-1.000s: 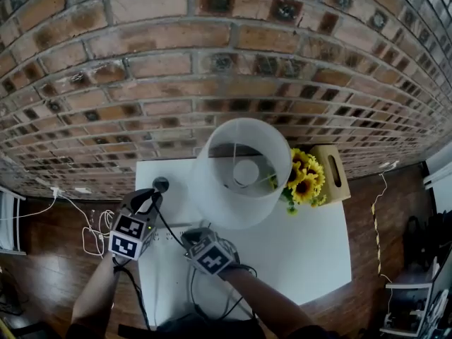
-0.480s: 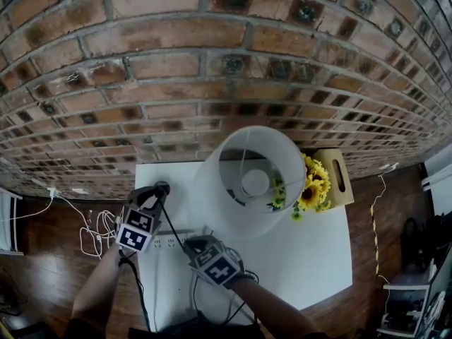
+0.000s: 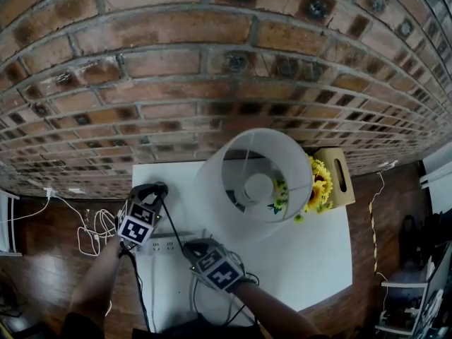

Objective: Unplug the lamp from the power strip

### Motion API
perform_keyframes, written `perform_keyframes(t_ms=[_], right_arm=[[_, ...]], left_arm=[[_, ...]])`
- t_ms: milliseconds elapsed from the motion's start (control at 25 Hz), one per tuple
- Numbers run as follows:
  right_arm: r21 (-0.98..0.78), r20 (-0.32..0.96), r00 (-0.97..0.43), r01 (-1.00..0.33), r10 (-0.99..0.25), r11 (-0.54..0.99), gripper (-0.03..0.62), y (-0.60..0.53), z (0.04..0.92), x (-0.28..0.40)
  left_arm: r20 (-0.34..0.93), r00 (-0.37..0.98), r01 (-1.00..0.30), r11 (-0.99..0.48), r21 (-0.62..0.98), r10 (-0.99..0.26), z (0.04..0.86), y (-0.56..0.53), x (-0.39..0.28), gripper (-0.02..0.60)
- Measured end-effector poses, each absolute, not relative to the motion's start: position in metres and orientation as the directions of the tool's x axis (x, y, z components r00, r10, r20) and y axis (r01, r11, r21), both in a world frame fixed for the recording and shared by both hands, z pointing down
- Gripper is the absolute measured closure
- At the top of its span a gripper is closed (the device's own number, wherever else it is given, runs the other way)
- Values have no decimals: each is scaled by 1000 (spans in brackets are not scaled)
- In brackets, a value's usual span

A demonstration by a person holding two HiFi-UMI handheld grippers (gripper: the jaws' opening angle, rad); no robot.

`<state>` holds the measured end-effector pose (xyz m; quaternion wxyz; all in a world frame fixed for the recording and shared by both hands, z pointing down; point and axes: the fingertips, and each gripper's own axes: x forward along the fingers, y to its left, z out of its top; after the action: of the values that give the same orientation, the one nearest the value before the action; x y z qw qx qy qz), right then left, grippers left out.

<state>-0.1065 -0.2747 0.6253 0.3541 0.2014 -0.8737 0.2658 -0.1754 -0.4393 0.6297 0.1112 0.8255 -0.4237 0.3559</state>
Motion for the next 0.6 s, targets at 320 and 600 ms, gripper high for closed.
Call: perform_keyframes(t_ms=[320,600], right_arm=[[-345,715,-680,-545,-162,764,592,-275,625,-106],[-359,708,-688,-545,-159,757,592,-275,625,-106]], left_arm=[[739,374,-760,-642,-103,-561,648,-438,-175,480],[764,421,-733,-679,-30,-489,650,-429,-165,402]])
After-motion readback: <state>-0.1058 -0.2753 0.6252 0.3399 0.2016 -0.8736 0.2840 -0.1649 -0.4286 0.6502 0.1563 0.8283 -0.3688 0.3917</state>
